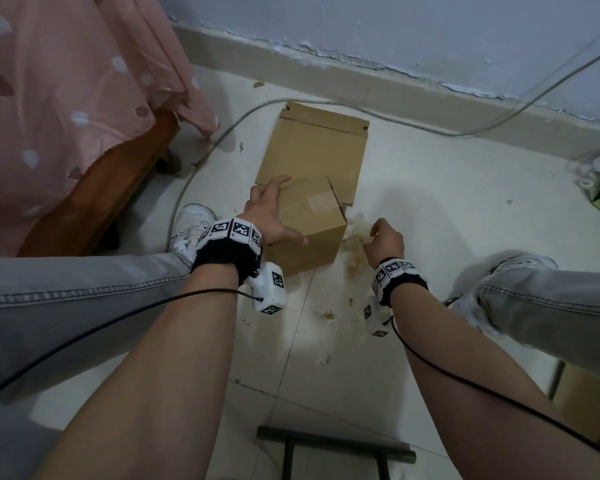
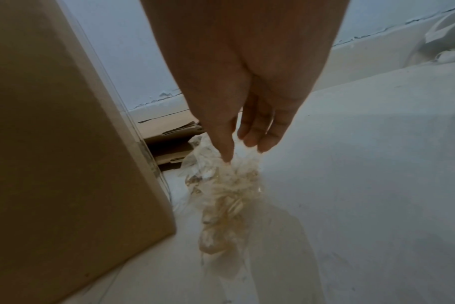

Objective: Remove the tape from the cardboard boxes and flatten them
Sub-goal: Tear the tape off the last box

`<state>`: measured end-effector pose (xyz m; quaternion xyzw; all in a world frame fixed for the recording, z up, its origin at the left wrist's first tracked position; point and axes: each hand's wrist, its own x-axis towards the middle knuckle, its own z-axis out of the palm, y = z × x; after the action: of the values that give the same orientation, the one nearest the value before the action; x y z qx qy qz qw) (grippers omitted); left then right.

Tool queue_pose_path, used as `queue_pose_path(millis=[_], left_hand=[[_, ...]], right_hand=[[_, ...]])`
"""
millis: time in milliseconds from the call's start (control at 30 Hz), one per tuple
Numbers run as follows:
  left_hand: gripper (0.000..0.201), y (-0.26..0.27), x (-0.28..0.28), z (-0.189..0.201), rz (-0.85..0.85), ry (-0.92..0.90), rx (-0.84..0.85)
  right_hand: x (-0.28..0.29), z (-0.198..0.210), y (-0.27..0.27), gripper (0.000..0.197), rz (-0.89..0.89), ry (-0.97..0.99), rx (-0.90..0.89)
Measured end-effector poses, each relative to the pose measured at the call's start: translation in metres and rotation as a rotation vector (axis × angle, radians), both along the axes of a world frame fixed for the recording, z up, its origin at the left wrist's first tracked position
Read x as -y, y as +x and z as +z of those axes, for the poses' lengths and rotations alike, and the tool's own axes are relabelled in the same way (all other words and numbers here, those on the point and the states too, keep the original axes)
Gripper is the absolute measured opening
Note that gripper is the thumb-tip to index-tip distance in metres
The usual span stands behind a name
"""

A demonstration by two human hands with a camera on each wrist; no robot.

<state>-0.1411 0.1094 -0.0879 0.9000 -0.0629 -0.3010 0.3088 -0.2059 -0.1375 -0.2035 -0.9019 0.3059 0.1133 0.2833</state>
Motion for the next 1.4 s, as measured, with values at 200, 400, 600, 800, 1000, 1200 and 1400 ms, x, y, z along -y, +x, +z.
queue_pose_path(millis=[200, 400, 600, 800, 1000, 1200, 1400], left_hand=[[0.122, 0.001, 0.0, -0.001, -0.002, 0.007, 0.003], [0.124, -0.001, 0.003, -0.003, -0.057, 0.113, 0.034], [0.117, -0.012, 0.006, 0.006, -0.022, 0.132, 0.064], [0.117, -0.021, 0.01, 0.009, 0.054, 0.155, 0.039], [0.118, -0.027, 0.012, 0.007, 0.047, 0.186, 0.03], [0.115, -0.024, 0.014, 0.008, 0.03, 0.216, 0.016], [0.11, -0.022, 0.013, 0.005, 0.022, 0.214, 0.017]], right_hand=[[0.003, 0.0, -0.003, 0.038, -0.04, 0.042, 0.004], [0.005, 0.023, -0.009, 0.035, -0.264, 0.134, 0.174], [-0.006, 0.091, 0.03, 0.024, -0.264, 0.343, 0.171], [-0.042, 0.157, 0.052, 0.025, 0.172, 0.254, 0.064], [-0.07, 0.152, 0.036, 0.034, 0.421, 0.056, -0.013], [-0.076, 0.149, 0.032, 0.037, 0.465, 0.01, 0.005], [-0.079, 0.147, 0.032, 0.031, 0.463, -0.017, 0.042]])
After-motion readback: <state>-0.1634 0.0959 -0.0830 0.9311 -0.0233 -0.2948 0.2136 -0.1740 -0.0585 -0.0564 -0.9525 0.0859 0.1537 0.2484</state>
